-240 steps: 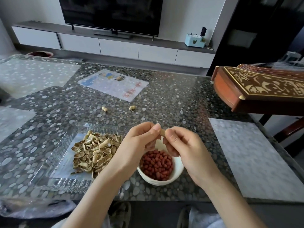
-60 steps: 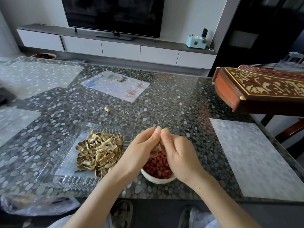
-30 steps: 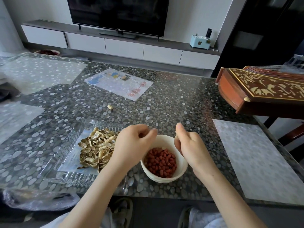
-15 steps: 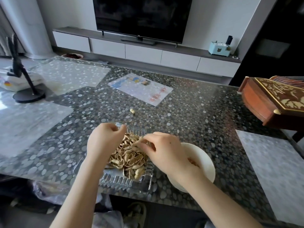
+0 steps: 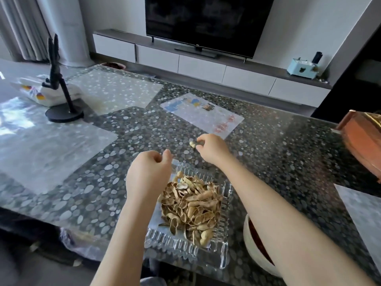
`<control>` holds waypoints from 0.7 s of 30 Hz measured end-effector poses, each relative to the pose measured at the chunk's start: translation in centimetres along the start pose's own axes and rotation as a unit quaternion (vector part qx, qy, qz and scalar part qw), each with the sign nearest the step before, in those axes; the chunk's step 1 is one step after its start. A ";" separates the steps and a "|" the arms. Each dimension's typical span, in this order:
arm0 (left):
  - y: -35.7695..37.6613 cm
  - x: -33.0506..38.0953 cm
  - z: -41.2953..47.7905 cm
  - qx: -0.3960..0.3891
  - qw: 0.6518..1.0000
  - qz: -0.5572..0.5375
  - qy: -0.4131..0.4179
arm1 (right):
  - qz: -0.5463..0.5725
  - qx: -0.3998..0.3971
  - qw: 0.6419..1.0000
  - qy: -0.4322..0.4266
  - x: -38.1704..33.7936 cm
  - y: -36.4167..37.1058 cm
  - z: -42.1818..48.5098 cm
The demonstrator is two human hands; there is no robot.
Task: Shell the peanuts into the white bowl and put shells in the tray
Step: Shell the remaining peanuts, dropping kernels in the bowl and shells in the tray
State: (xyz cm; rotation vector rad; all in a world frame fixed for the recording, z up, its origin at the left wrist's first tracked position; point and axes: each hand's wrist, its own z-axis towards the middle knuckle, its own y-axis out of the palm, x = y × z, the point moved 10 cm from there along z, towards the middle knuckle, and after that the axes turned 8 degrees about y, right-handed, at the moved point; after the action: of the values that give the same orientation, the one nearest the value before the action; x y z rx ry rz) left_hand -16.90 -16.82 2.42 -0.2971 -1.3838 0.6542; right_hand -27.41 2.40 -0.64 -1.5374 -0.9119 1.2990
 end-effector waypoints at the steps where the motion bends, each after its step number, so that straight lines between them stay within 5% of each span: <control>1: 0.0 0.0 0.1 0.000 1.000 -0.005 0.001 | -0.017 -0.009 1.000 0.008 -0.1 0.7 0.9; 9: -0.1 1.2 1.4 0.005 0.999 -0.011 0.035 | -0.108 -0.026 0.993 0.030 -0.5 3.2 3.6; 12: 0.6 1.7 1.5 -0.003 0.999 -0.014 0.046 | 0.025 -0.044 0.998 0.031 -0.5 2.0 2.5; 16: 1.6 2.8 1.1 -0.004 0.998 -0.006 0.067 | 0.287 -0.073 0.955 0.009 -0.7 -1.8 -2.6; 21: 3.2 6.4 -1.4 -0.047 0.989 -0.035 0.139 | 0.313 -0.054 0.946 -0.065 1.2 -6.5 -11.5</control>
State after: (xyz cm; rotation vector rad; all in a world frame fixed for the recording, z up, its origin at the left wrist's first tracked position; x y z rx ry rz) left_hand -16.07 -10.25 5.53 -0.3965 -1.1532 0.4701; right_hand -15.81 3.68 5.67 -1.9357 -0.5910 1.8360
